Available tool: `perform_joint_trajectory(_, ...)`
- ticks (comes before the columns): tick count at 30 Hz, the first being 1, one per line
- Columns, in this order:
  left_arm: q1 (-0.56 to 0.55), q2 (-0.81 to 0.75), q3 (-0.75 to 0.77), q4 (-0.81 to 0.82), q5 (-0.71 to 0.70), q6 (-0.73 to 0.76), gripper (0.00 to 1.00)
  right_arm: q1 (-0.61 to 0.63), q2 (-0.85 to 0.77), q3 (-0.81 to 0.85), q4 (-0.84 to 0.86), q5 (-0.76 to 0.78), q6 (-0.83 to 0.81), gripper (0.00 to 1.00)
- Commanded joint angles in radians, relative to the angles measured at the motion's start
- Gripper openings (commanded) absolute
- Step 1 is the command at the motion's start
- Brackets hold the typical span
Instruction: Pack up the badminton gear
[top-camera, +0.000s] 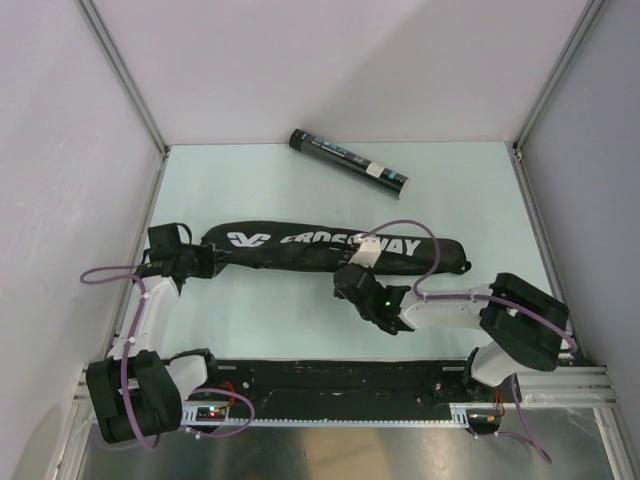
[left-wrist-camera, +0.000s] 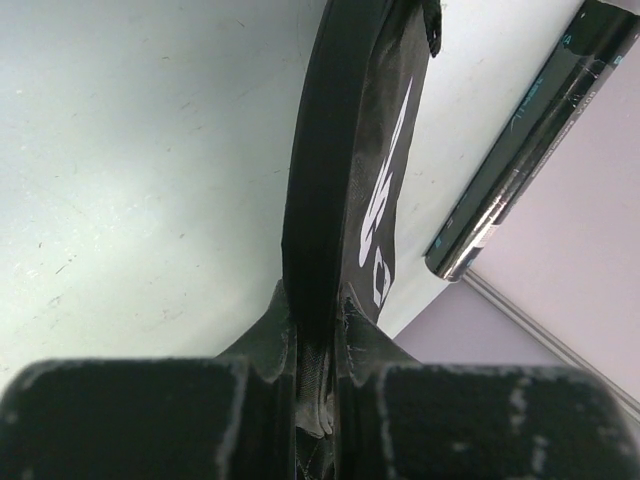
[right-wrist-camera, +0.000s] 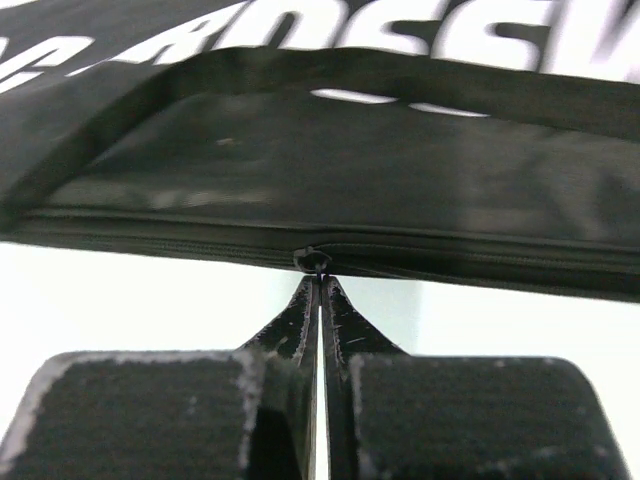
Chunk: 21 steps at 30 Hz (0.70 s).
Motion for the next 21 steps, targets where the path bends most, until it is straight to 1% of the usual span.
perform_joint_trajectory(1,0.005,-0.036,0.057,-0.039,-0.048,-0.005,0.00,-0.077,-0.116,-0.061,-0.239,0.138,0.128,0.00)
perform_joint_trajectory(6,0.013,-0.030,0.079,-0.042,-0.036,0.012,0.00,-0.192,-0.198,-0.114,-0.383,0.156,0.196,0.00)
perform_joint_trajectory(13,0.061,-0.037,0.092,-0.044,-0.026,0.044,0.00,-0.377,-0.333,-0.168,-0.473,0.166,0.206,0.00)
perform_joint_trajectory(16,0.087,-0.028,0.122,-0.044,-0.025,0.084,0.00,-0.493,-0.384,-0.197,-0.477,0.160,0.201,0.00)
perform_joint_trajectory(21,0.162,0.006,0.167,-0.055,0.037,0.157,0.00,-0.711,-0.452,-0.260,-0.420,0.067,0.163,0.00)
